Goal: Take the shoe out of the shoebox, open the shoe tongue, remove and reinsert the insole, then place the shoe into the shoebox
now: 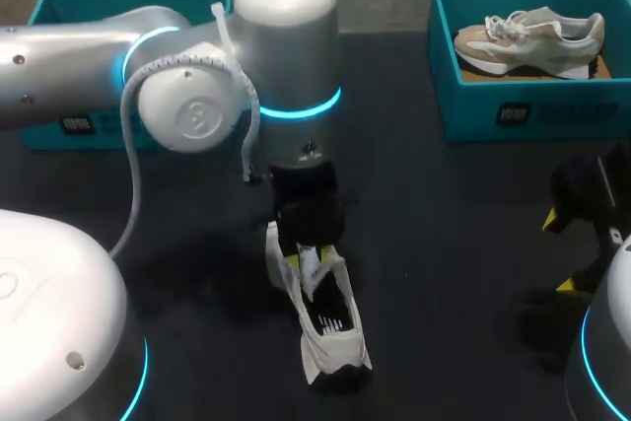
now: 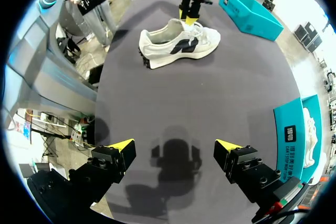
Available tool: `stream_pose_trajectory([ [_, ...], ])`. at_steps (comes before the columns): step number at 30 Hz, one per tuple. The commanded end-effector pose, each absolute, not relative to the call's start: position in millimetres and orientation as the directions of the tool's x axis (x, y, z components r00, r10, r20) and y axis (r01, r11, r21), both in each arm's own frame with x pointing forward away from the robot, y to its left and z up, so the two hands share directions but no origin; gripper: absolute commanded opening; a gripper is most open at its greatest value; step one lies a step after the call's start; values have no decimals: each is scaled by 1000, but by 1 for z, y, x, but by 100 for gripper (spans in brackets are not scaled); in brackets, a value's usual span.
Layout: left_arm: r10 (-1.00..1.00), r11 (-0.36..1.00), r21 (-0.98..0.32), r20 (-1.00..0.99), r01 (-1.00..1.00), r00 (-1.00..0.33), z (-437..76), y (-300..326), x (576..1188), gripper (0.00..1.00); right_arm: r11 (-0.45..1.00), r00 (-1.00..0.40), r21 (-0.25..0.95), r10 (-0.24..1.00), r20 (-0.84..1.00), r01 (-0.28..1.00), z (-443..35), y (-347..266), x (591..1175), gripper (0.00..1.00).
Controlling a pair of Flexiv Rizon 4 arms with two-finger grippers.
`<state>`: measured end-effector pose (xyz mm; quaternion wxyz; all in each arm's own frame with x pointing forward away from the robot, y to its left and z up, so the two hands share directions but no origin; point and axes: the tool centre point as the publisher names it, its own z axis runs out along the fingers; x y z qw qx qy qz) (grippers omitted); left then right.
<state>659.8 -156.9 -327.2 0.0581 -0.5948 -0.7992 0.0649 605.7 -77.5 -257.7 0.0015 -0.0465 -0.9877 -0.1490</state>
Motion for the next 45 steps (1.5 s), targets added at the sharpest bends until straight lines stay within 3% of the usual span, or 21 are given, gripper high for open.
stream_pose_trajectory([
  [1, 961, 276, -150, 6, 949, -278, -328, -159, 647, 34, 952, -996, 293, 93, 15, 93, -258, -78, 604, 100],
  [18, 944, 320, -140, -42, 937, -328, -305, -168, 671, 37, 952, -996, 293, 93, 15, 93, -258, -78, 604, 100],
  [37, 975, 220, -149, 63, 964, -213, -344, -173, 641, 37, 952, -996, 293, 93, 15, 93, -258, -78, 604, 100],
  [45, 975, 222, -130, -1, 966, -224, -316, -169, 643, 37, 952, -996, 293, 93, 15, 93, -258, -78, 604, 100],
])
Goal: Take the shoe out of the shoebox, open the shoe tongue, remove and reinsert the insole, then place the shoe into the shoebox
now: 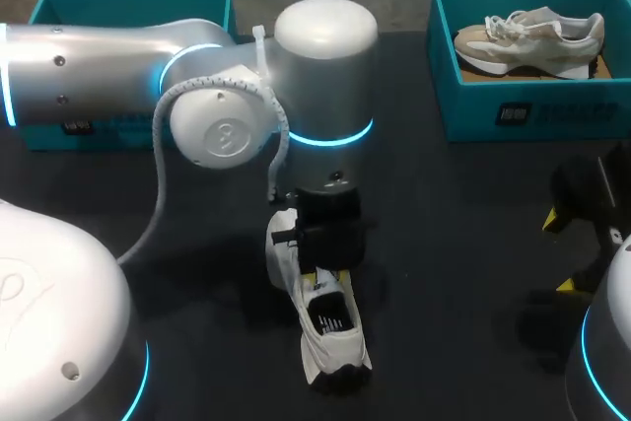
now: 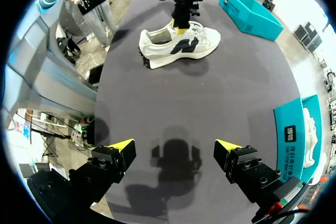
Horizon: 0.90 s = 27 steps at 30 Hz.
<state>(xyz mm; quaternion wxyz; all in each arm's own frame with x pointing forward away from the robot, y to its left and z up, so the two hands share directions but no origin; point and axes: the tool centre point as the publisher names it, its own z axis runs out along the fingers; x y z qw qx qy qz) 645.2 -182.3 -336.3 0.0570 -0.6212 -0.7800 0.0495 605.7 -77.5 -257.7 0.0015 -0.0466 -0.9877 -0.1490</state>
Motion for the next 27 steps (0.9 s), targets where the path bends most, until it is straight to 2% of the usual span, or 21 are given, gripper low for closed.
stream_pose_trajectory([
  [1, 975, 220, -130, -10, 967, -224, -310, -167, 643, 38, 952, -996, 293, 93, 15, 93, -258, -78, 604, 100],
  [11, 967, 249, -121, -31, 961, -255, -276, -155, 637, 42, 952, -996, 293, 93, 15, 93, -258, -78, 604, 100],
  [12, 967, 249, -126, -26, 960, -254, -275, -154, 635, 47, 952, -996, 293, 93, 15, 93, -258, -78, 604, 100],
  [13, 967, 249, -118, -25, 961, -254, -273, -153, 634, 66, 952, -996, 293, 93, 15, 93, -258, -78, 604, 100],
  [14, 967, 251, -116, -23, 961, -255, -273, -152, 634, 92, 952, -996, 293, 93, 15, 93, -258, -78, 604, 100],
  [15, 965, 257, -116, -20, 959, -261, -272, -151, 633, 100, 952, -996, 293, 93, 15, 93, -258, -78, 604, 100],
  [19, 952, 302, -134, -4, 944, -305, -270, -149, 628, 100, 952, -996, 293, 93, 15, 93, -258, -78, 604, 100],
  [22, 910, 413, -170, 39, 895, -413, -271, -148, 622, 100, 952, -996, 293, 93, 15, 93, -258, -78, 604, 100],
  [27, 910, 413, -170, 39, 895, -413, -271, -148, 622, 100, 952, -996, 293, 93, 15, 93, -258, -78, 604, 100],
])
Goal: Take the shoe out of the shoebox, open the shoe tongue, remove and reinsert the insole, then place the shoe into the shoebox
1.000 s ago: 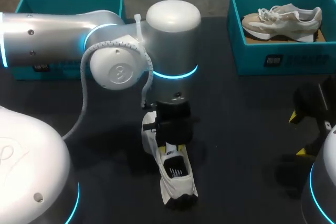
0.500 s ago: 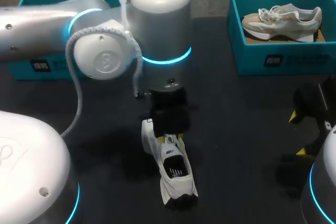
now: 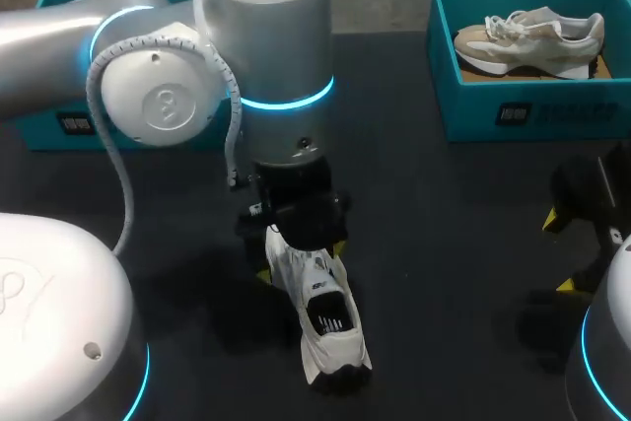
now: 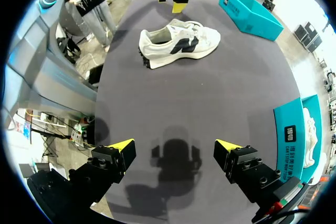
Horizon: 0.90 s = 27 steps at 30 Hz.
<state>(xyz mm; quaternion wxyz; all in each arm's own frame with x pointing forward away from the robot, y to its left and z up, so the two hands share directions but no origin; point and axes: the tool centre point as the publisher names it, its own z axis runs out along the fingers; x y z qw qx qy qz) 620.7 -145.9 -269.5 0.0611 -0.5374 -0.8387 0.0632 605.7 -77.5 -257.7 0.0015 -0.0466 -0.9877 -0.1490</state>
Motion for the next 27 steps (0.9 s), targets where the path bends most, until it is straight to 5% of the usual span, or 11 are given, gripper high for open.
stream_pose_trajectory([
  [1, 910, 413, -170, 39, 895, -413, -271, -148, 622, 100, 952, -996, 293, 93, 15, 93, -258, -78, 604, 100],
  [17, 908, 416, -175, 36, 892, -416, -270, -148, 621, 100, 952, -996, 293, 93, 15, 93, -258, -78, 604, 100],
  [27, 772, 630, -222, 73, 744, -631, -270, -145, 598, 100, 952, -996, 293, 93, 15, 93, -258, -78, 604, 100],
])
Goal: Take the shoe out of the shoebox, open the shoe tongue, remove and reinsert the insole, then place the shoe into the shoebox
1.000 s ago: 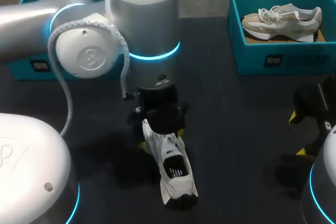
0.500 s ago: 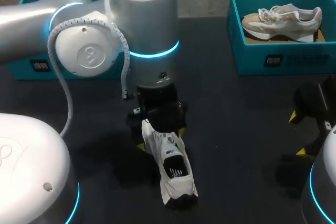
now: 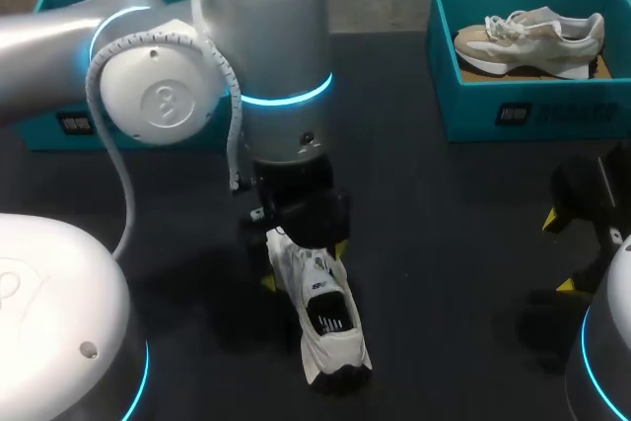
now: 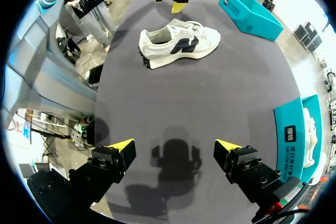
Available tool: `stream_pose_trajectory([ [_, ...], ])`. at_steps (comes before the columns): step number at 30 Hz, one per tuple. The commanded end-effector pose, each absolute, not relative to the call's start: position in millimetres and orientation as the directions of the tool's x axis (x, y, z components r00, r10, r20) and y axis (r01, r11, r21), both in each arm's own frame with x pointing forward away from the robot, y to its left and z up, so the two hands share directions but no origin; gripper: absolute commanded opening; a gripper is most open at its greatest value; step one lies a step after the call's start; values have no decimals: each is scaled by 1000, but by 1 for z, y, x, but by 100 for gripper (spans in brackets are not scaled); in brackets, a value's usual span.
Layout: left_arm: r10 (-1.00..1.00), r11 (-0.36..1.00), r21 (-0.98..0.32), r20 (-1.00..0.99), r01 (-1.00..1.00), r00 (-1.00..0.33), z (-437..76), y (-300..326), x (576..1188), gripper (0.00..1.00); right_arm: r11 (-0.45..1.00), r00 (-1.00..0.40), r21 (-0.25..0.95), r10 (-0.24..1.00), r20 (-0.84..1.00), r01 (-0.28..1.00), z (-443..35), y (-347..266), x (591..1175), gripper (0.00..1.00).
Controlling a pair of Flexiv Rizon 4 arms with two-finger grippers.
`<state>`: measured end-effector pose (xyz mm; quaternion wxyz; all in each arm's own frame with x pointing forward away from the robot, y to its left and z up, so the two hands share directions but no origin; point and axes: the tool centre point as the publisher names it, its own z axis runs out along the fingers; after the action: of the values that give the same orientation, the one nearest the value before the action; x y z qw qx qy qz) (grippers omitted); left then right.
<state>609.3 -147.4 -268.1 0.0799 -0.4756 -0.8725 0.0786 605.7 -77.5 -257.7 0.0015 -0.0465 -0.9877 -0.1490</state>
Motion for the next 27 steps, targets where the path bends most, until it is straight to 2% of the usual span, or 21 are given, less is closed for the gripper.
stream_pose_trajectory([
  [1, 742, 665, -229, 93, 711, -664, -270, -145, 594, 100, 952, -996, 293, 93, 15, 93, -258, -78, 604, 100],
  [5, 524, 847, -204, 169, 490, -835, -271, -150, 582, 100, 952, -996, 293, 93, 15, 93, -258, -78, 604, 100],
  [10, 364, 922, -224, 222, 316, -905, -273, -154, 567, 100, 952, -996, 293, 93, 15, 93, -258, -78, 604, 100],
  [12, 218, 968, -176, 228, 180, -949, -272, -159, 565, 100, 952, -996, 293, 93, 15, 93, -258, -78, 604, 100],
  [24, 218, 968, -176, 228, 180, -949, -272, -159, 565, 100, 952, -996, 293, 93, 15, 93, -258, -78, 604, 100],
  [27, 121, 984, -156, 238, 85, -964, -277, -166, 551, 100, 952, -996, 293, 93, 15, 93, -258, -78, 604, 100],
])
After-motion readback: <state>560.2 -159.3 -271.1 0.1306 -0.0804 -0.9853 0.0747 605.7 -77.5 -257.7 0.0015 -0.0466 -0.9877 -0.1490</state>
